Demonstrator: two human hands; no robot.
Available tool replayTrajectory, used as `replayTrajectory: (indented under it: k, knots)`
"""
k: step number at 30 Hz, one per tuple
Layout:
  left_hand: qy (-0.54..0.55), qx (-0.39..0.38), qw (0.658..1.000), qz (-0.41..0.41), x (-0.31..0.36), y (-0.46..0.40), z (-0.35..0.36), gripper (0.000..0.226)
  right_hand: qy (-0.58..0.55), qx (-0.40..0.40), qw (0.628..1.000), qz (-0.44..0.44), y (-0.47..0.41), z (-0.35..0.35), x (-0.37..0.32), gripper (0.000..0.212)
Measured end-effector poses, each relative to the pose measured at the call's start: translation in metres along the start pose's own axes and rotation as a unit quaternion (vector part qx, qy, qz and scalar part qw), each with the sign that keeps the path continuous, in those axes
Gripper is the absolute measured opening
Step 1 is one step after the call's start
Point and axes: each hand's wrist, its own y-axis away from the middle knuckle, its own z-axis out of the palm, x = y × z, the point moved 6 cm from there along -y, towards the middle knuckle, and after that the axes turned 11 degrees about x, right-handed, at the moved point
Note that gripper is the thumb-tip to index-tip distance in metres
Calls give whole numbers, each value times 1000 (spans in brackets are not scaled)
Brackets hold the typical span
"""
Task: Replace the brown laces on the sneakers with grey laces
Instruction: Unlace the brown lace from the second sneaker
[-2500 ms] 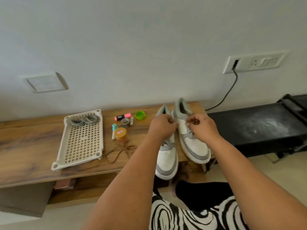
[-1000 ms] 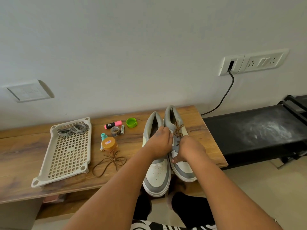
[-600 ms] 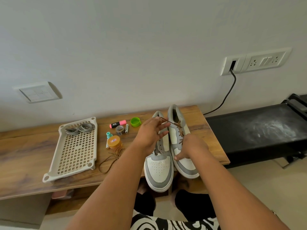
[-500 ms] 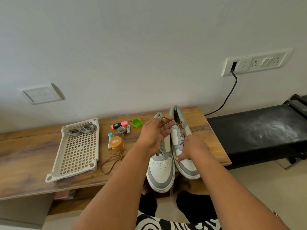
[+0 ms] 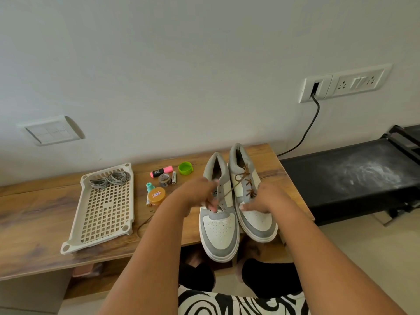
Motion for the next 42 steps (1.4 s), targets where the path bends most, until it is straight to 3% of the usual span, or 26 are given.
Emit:
replayTrajectory:
  k: [2,3,6,8,11,16,18,21,26,30,32,35,37,40,42]
  knots:
    - [-100,-102,990,17,-6,1,17,27,-65,10,998,5,-6,-5,6,57]
    - [-132,-107,984,44,-3,0,22,23,-113,43,993,7,-9,-11,8,49]
    - [-153,2,980,126,16,-18,26,14,-214,166,962,8,-14,-30,8,38]
    - [-167,115,964,170,26,-33,23,13,-242,177,954,3,-14,-28,-1,41]
    - [-77,176,969,158,26,-50,32,19,-318,159,935,6,-15,-13,-9,42]
    - [31,128,985,113,20,-59,59,10,-344,132,930,3,-23,-4,-5,17]
    - [46,124,986,101,19,-62,64,15,-355,96,930,5,-27,0,-1,15]
    - [160,74,984,32,17,-64,70,17,-363,69,929,1,-33,3,5,13]
    - [423,13,897,-126,17,-57,72,26,-369,78,926,2,-35,-1,9,14]
    - [490,5,857,-158,18,-52,61,33,-361,87,929,-2,-35,-2,9,12]
    - [477,21,867,-143,23,-46,50,40,-375,86,923,7,-35,-3,10,12]
    - [377,100,918,-68,30,-39,25,31,-399,71,914,30,-36,-3,12,11]
    - [342,157,926,-15,34,-32,9,24,-406,62,911,37,-36,-4,13,11]
    - [308,179,934,17,31,-28,4,27,-424,54,903,44,-34,-4,11,11]
    - [290,189,938,35,30,-26,2,27,-471,45,879,56,-31,-5,10,9]
